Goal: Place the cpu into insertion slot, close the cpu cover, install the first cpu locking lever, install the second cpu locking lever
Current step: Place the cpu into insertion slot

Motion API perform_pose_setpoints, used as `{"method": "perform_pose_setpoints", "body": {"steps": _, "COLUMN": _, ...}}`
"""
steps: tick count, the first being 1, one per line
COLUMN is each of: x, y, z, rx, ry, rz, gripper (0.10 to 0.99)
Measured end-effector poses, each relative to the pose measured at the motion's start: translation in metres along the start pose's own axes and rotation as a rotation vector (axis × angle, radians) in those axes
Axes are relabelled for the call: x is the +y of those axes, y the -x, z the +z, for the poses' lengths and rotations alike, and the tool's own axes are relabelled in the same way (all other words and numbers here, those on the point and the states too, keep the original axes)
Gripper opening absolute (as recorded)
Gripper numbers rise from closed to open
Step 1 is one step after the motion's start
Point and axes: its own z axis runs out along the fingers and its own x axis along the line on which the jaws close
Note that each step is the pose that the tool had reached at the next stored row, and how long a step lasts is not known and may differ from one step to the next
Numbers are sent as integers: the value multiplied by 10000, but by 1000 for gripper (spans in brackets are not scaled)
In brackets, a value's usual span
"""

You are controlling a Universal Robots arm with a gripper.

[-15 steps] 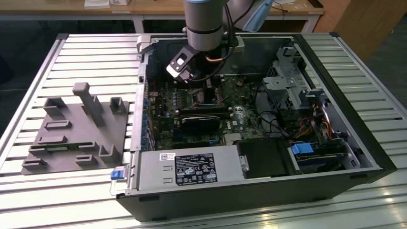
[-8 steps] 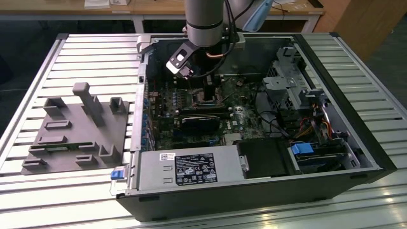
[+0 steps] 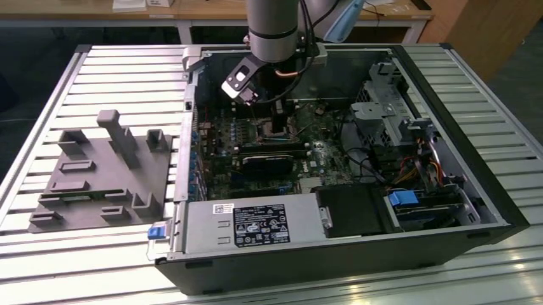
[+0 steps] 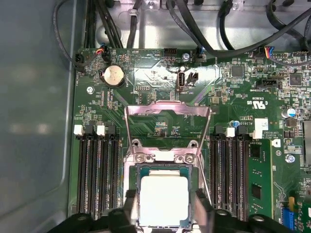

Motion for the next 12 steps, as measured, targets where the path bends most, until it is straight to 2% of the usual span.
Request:
{"method": "perform_pose_setpoints", "body": {"steps": 2, "x": 0, "y": 0, "z": -1, "rx": 0, "ry": 0, "rz": 0, "gripper": 467}}
{"method": "perform_pose_setpoints", "body": {"steps": 3, "x": 0, "y": 0, "z": -1, "rx": 0, "ry": 0, "rz": 0, "gripper": 467}}
{"method": "perform_pose_setpoints", "body": {"steps": 5, "x": 0, "y": 0, "z": -2, "rx": 0, "ry": 0, "rz": 0, "gripper": 353}}
{"method": "perform_pose_setpoints", "body": {"steps": 6, "x": 0, "y": 0, "z": -2, "rx": 0, "ry": 0, "rz": 0, "gripper": 353}}
{"method": "perform_pose_setpoints", "body": {"steps": 8, "x": 0, "y": 0, "z": -3, "rx": 1, "ry": 0, "rz": 0, "gripper": 235}}
{"method": "perform_pose_setpoints", "body": {"steps": 9, "x": 0, "y": 0, "z": -3, "rx": 0, "ry": 0, "rz": 0, "gripper": 235}}
{"method": "perform_pose_setpoints", "body": {"steps": 11, "x": 0, "y": 0, "z": -4, "rx": 0, "ry": 0, "rz": 0, "gripper": 118}}
{"method": "perform_pose_setpoints", "body": {"steps": 12, "x": 0, "y": 0, "z": -4, "rx": 0, "ry": 0, "rz": 0, "gripper": 118}}
